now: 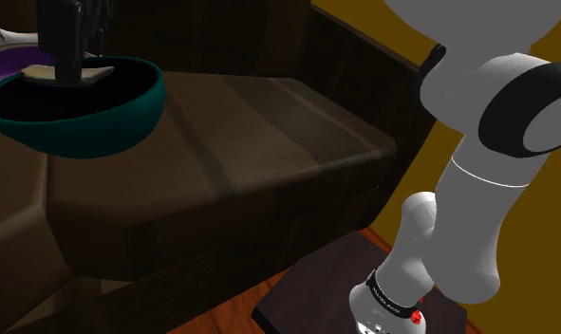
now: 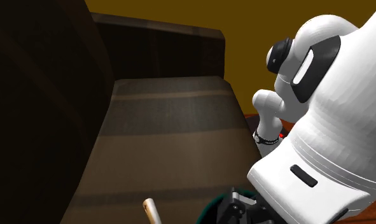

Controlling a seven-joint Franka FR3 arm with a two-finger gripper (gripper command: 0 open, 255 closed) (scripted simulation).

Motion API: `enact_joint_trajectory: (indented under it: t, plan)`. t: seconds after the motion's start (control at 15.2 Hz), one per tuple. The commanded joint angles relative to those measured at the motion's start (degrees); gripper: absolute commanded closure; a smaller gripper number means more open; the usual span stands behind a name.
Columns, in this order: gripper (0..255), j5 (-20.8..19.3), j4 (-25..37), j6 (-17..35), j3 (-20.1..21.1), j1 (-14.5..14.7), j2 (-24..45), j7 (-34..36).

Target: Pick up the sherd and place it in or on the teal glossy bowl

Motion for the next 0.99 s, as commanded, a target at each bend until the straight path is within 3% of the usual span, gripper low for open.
enact_joint_trajectory:
  t: [0.0,0.13,0.4,0.92]
  plan:
    - [0,-0.02,0.00,-0.13,-0.02,-0.01,0.12,0.01]
    - [0,-0.19,1.44,-0.71,0.00,0.13,1.00,0.02]
    - [0,-0.90,12.13,-9.34,0.31,1.24,3.12,-0.19]
    - [0,-0.89,12.12,-9.33,0.30,1.25,3.11,-0.19]
